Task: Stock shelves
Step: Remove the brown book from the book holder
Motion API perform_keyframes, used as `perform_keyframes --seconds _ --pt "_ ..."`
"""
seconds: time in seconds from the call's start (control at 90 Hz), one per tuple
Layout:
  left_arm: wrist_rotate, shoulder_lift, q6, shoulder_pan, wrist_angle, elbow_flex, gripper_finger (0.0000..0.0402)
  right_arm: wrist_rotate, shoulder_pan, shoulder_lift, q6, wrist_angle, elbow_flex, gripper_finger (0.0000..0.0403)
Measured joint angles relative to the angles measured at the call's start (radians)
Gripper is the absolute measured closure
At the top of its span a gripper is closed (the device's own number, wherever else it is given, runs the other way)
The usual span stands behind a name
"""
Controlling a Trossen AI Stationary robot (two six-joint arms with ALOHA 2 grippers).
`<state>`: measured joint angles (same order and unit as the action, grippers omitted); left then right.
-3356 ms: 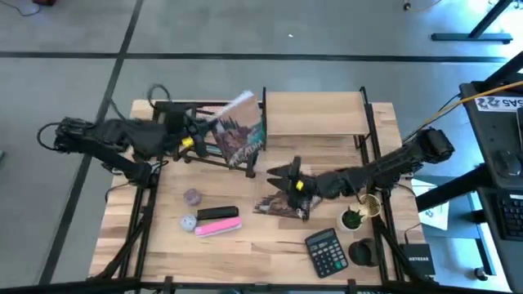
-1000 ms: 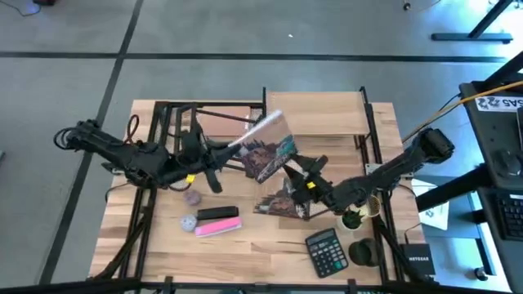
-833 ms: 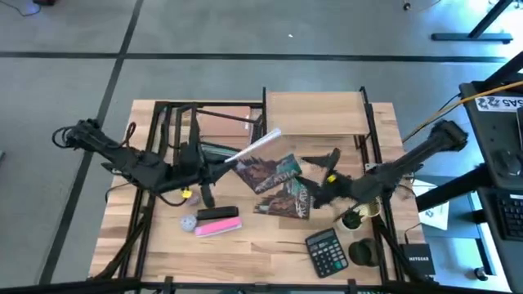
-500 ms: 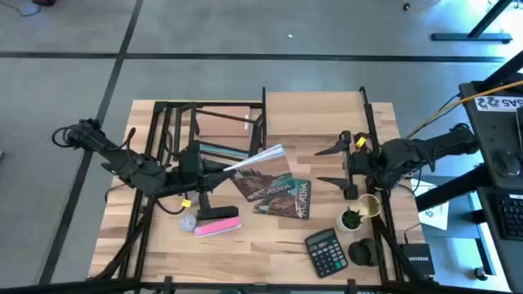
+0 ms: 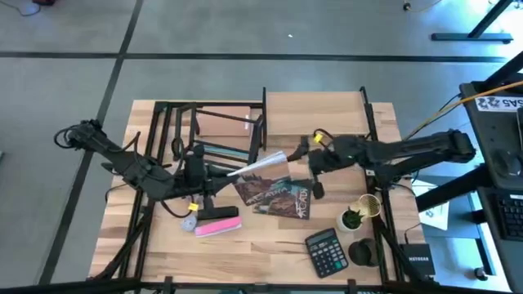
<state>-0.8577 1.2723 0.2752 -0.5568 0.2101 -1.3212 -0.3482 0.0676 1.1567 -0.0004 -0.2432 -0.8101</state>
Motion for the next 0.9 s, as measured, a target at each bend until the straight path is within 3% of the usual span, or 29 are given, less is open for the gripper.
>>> perform_keyframes --seconds 0.078,0.233,0.311,0.433,0.478,0.722,0.9 --pt "0.000 0.001 0.000 0.004 0.005 0.000 0.0401 -0.071 -0.011 0.025 0.039 -0.050 0.000 0.0109" --pt "-0.004 0.001 0.006 0.009 0.024 0.000 0.0401 0.001 -0.010 0.074 0.061 -0.061 -0.012 0.0143" --pt "-0.011 0.001 0.006 0.009 0.022 0.000 0.0401 0.004 -0.010 0.101 0.060 -0.061 -0.028 0.0201" --pt "-0.022 0.001 0.001 0.009 0.005 0.000 0.0395 -0.011 -0.010 0.121 0.052 -0.027 -0.055 0.0351" --pt "-0.019 0.001 -0.010 0.009 -0.003 0.000 0.0385 -0.008 -0.010 0.121 0.040 -0.014 -0.060 0.0380" --pt "-0.005 -0.033 -0.148 -0.012 -0.089 0.000 0.0275 0.006 -0.009 0.099 0.047 0.101 -0.063 0.0398" --pt "-0.005 -0.114 -0.206 -0.071 -0.053 -0.001 0.0216 0.048 -0.008 -0.003 0.052 0.311 -0.063 0.0400"
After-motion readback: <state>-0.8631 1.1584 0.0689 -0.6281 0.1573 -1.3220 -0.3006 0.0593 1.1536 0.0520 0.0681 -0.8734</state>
